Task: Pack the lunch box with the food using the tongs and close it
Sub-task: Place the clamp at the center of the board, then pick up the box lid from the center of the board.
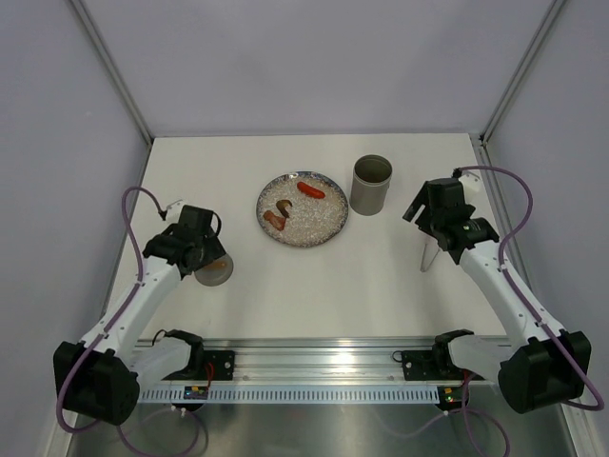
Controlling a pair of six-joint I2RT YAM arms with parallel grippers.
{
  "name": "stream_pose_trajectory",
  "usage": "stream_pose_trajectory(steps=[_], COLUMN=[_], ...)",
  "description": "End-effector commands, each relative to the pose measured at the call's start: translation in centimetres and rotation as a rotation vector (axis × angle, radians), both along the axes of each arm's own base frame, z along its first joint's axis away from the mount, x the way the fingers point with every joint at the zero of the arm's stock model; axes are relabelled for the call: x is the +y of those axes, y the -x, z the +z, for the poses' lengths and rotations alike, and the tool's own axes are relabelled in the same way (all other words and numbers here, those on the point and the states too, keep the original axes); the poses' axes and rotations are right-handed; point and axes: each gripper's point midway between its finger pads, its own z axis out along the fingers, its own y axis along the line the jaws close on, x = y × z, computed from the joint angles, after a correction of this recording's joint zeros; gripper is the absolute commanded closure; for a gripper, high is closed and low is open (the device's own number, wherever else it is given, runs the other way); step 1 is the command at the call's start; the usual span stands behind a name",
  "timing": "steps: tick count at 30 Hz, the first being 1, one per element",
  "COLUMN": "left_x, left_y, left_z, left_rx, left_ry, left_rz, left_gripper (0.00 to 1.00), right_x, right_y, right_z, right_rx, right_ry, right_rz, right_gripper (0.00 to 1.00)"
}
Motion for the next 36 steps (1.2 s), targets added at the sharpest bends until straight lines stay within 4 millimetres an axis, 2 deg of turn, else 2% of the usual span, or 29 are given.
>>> stream_pose_trajectory(steps=[1,4,7,8,10,15,24,36], left_x=[1.0,1.2,2.1,2.4,2.5,1.5,1.1,2.1], left_y=[0.5,1.0,0.9,1.4,0.4,-0.8,-3.1,-3.1], left_z=[-1.4,-3.4,-4.5,-4.6,-4.3,-5.3,-5.4,-7.6], left_rx=[-0.006,0.044,0.121,0.159,0.158,0.127,0.045,0.057], left_ry=[0.033,0.045,0.021,-0.009,-0.016,0.053,0.11,0.108], left_rz=[0.201,0.309,0.423,0.446,0.486,0.503,0.517,0.595], left_gripper=[0.3,0.3,0.31,0.31,0.32,0.34,0.36,0.4], right_x=[1.2,1.8,2.1,2.1,2.2,2.5,3.3,3.5], right_y=[0.2,0.1,0.0,0.0,0.0,0.2,-0.3,-0.6], right_z=[1.3,1.6,1.8,1.7,1.6,1.1,-0.1,-1.3], right_rx=[-0.02,-0.024,-0.027,-0.023,-0.023,0.001,0.035,0.073], right_ry=[-0.03,-0.048,-0.05,-0.046,-0.042,-0.039,-0.05,-0.048], right_rz=[0.063,0.094,0.119,0.124,0.133,0.162,0.2,0.212], right_gripper=[0.16,0.15,0.15,0.15,0.15,0.14,0.14,0.14])
